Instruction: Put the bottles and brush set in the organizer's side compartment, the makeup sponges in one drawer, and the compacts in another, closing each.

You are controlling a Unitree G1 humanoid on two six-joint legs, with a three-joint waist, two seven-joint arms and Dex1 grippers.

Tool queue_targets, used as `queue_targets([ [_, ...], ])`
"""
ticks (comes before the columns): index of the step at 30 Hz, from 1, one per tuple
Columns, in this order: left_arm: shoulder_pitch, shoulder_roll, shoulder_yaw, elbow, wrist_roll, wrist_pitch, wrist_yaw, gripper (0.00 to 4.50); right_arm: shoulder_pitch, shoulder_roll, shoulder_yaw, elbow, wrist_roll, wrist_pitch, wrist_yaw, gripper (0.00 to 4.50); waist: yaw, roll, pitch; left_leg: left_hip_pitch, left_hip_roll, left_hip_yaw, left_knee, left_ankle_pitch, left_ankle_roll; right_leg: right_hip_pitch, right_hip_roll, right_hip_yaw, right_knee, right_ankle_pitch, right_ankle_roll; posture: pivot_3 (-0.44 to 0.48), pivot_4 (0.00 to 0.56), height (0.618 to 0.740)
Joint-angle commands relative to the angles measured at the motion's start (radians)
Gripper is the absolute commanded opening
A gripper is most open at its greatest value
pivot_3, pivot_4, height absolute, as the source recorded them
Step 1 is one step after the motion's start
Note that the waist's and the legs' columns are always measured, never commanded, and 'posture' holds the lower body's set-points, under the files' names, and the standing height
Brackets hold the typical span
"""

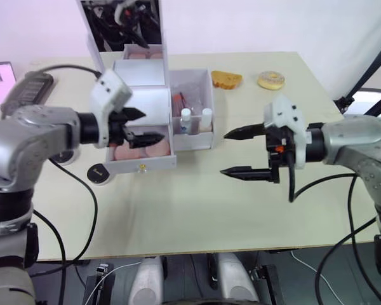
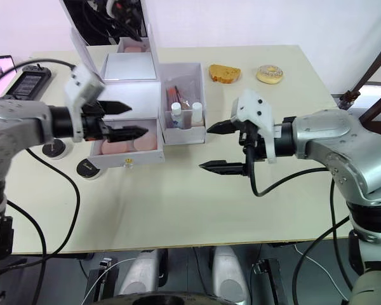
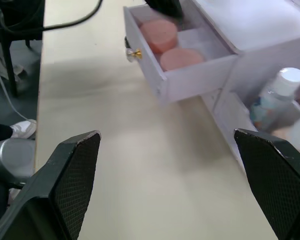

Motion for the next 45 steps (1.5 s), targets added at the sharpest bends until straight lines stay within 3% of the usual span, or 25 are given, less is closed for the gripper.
queue_targets([
  [1,0.093,0.05,0.157,-0.071,-0.06,-0.049,-0.069,4.47,0.009,-0.034,-0.037,0.075,-0.078,-0.137,0.049,4.5,-0.002,0.0,0.0,0.0,0.0,0.0,0.0,0.0,0.0,0.0,0.0,0.0,0.0,0.0,0.0,0.0,0.15,0.74],
  [5,0.278,0.065,0.312,-0.151,-0.103,-0.051,-0.06,4.47,0.013,-0.053,-0.015,0.17,-0.154,-0.244,0.098,4.5,0.0,0.0,0.0,0.0,0.0,0.0,0.0,0.0,0.0,0.0,0.0,0.0,0.001,0.0,0.0,0.0,0.15,0.74],
  [9,0.514,0.007,0.472,-0.293,-0.206,-0.014,-0.014,4.47,-0.022,-0.033,0.009,0.229,-0.188,-0.284,0.124,4.5,-0.003,0.0,0.0,0.001,0.0,0.001,0.0,0.0,0.0,0.0,-0.001,0.001,0.001,0.0,0.0,0.0,0.15,0.74],
  [10,0.569,-0.018,0.499,-0.325,-0.204,-0.035,0.002,4.24,-0.03,-0.026,0.016,0.239,-0.195,-0.291,0.13,4.5,-0.001,0.0,0.0,0.001,0.0,0.002,0.001,0.0,0.0,0.0,-0.001,0.002,0.001,0.0,0.0,0.0,0.15,0.74],
  [12,0.694,-0.101,0.543,-0.384,-0.192,-0.098,0.034,3.6,-0.046,-0.01,0.034,0.258,-0.208,-0.303,0.14,4.5,0.0,0.0,0.0,0.001,0.0,0.001,0.001,0.0,0.0,0.0,0.0,0.002,0.002,0.0,0.0,0.0,0.15,0.74],
  [15,0.904,-0.222,0.564,-0.445,-0.129,-0.211,0.051,2.03,-0.069,0.011,0.054,0.277,-0.221,-0.313,0.156,4.5,-0.002,0.001,0.0,0.002,0.0,0.003,0.001,0.0,0.0,0.001,-0.001,0.003,0.002,0.0,-0.001,0.0,0.15,0.74],
  [19,0.995,-0.318,0.481,-0.454,-0.038,-0.323,0.126,0.02,-0.085,0.024,0.062,0.285,-0.233,-0.316,0.17,4.5,0.011,0.0,0.0,0.002,0.0,0.002,0.003,0.0,0.0,0.001,0.0,0.003,0.003,0.001,-0.002,0.0,0.15,0.74],
  [28,0.948,-0.37,0.27,-0.351,0.132,-0.473,0.228,0.02,-0.088,0.018,0.044,0.248,-0.226,-0.283,0.168,4.5,0.003,0.001,-0.001,0.0,0.0,0.005,0.013,0.0,0.0,0.003,-0.001,0.006,0.001,0.0,0.0,0.0,0.15,0.74],
  [45,0.707,-0.38,0.188,-0.129,0.188,-0.557,0.274,0.02,-0.059,-0.018,-0.017,0.166,-0.21,-0.204,0.131,4.5,0.005,0.001,0.0,-0.001,0.0,0.005,0.012,0.0,0.0,0.003,0.0,0.007,0.001,0.001,-0.001,0.0,0.15,0.74],
])
